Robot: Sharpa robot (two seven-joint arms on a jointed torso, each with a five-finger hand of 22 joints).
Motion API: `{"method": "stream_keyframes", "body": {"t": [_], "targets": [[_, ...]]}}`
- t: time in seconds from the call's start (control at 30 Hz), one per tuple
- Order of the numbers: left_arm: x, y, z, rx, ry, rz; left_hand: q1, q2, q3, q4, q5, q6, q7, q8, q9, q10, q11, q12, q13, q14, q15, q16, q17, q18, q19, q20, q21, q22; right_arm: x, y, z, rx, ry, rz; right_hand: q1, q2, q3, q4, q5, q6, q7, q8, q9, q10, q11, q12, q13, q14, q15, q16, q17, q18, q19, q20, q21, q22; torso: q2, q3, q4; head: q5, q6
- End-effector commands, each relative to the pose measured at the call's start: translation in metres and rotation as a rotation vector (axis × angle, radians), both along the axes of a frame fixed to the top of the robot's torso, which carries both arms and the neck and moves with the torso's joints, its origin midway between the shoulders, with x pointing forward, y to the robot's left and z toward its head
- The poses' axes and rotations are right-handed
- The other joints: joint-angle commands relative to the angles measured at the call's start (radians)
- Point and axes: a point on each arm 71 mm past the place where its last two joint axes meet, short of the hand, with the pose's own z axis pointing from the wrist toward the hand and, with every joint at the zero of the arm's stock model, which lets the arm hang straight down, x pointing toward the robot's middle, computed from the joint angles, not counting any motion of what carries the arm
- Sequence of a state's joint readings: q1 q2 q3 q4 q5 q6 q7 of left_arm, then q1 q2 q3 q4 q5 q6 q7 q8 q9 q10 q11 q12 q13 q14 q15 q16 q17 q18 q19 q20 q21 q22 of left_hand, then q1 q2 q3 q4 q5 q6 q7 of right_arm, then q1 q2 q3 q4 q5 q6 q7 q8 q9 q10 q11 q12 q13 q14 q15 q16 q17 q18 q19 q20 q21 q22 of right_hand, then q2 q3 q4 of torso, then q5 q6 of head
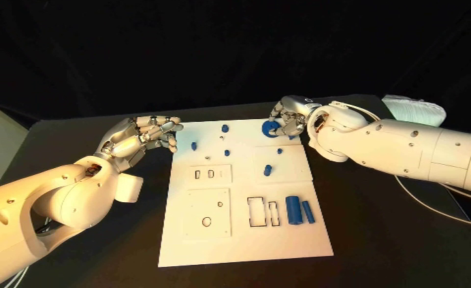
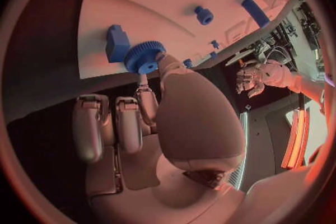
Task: Assemble the parts on the task board
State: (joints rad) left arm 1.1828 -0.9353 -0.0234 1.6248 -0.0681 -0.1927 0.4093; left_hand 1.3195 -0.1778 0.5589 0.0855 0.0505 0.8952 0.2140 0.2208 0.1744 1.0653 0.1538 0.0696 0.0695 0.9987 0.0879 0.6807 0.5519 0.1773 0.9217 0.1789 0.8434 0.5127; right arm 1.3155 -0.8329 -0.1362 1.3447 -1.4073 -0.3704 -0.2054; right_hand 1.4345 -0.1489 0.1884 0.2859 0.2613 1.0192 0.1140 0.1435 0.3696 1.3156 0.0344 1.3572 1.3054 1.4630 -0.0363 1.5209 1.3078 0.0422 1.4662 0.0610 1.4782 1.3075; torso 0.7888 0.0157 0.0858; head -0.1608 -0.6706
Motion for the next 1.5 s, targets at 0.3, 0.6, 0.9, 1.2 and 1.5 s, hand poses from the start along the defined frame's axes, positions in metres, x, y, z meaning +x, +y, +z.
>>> {"method": "stream_keyframes", "body": {"t": [0.3,0.6,0.9,1.2,1.5], "targets": [[-0.001,-0.002,0.001,-0.008,-0.006,-0.018,-0.003,0.009,0.007,0.001,0.003,-0.007,0.003,-0.006,0.001,-0.005,0.002,-0.001,0.0,-0.008,-0.001,0.006,0.001,0.005,-0.006,0.0,0.01,0.003,-0.009,0.02,0.008,-0.005,-0.103,0.07,0.002,-0.006,0.018,0.002,0.014,0.023,-0.009,0.014,0.006,0.002,-0.007,0.005,0.004,0.078,-0.008,0.006,0.121,-0.019,0.072,-0.003,0.012,0.17,-0.002,-0.0018,-0.0011,0.009,0.002],[-0.001,-0.003,0.001,-0.009,-0.006,-0.019,-0.003,0.009,0.007,0.001,0.003,-0.007,0.003,-0.006,0.001,-0.005,0.002,-0.001,0.0,-0.008,-0.001,0.006,0.001,0.005,-0.006,0.0,0.01,0.003,-0.021,0.056,0.015,-0.012,-0.135,0.153,-0.002,-0.009,0.021,0.003,0.013,0.023,-0.01,0.015,0.006,0.003,-0.007,0.005,0.004,0.08,-0.008,0.007,0.126,-0.02,0.073,-0.003,0.015,0.174,0.0,-0.0012,0.0002,0.016,0.007],[-0.002,-0.005,0.001,-0.011,-0.006,-0.025,-0.004,0.009,0.008,0.002,0.003,-0.007,0.003,-0.006,0.001,-0.006,0.002,-0.002,0.0,-0.009,-0.001,0.007,0.001,0.005,-0.008,0.0,0.012,0.005,-0.025,0.104,0.017,-0.038,-0.175,0.237,-0.003,-0.012,0.026,0.001,0.012,0.024,-0.01,0.016,0.006,0.003,-0.008,0.005,0.005,0.081,-0.009,0.009,0.131,-0.021,0.074,-0.004,0.018,0.178,0.001,-0.0016,0.0021,0.026,0.009],[-0.002,-0.007,0.002,-0.012,-0.005,-0.029,-0.004,0.009,0.008,0.002,0.003,-0.007,0.003,-0.006,0.001,-0.006,0.002,-0.002,0.0,-0.009,-0.001,0.007,0.001,0.005,-0.008,0.0,0.012,0.005,-0.02,0.125,0.01,-0.057,-0.184,0.254,-0.002,-0.013,0.032,0.0,0.012,0.024,-0.01,0.017,0.005,0.004,-0.008,0.006,0.006,0.081,-0.009,0.01,0.133,-0.021,0.075,-0.004,0.019,0.179,0.003,-0.0013,0.0014,0.031,0.006],[-0.002,-0.008,0.002,-0.013,-0.003,-0.033,-0.004,0.009,0.008,0.002,0.003,-0.007,0.003,-0.006,0.001,-0.006,0.002,-0.002,0.0,-0.009,-0.001,0.007,0.001,0.005,-0.008,0.0,0.012,0.005,-0.015,0.133,0.003,-0.075,-0.175,0.255,-0.001,-0.014,0.034,0.0,0.012,0.023,-0.01,0.017,0.005,0.004,-0.008,0.005,0.005,0.081,-0.009,0.01,0.134,-0.021,0.075,-0.004,0.019,0.178,0.003,-0.0006,0.0017,0.036,0.0]]}}
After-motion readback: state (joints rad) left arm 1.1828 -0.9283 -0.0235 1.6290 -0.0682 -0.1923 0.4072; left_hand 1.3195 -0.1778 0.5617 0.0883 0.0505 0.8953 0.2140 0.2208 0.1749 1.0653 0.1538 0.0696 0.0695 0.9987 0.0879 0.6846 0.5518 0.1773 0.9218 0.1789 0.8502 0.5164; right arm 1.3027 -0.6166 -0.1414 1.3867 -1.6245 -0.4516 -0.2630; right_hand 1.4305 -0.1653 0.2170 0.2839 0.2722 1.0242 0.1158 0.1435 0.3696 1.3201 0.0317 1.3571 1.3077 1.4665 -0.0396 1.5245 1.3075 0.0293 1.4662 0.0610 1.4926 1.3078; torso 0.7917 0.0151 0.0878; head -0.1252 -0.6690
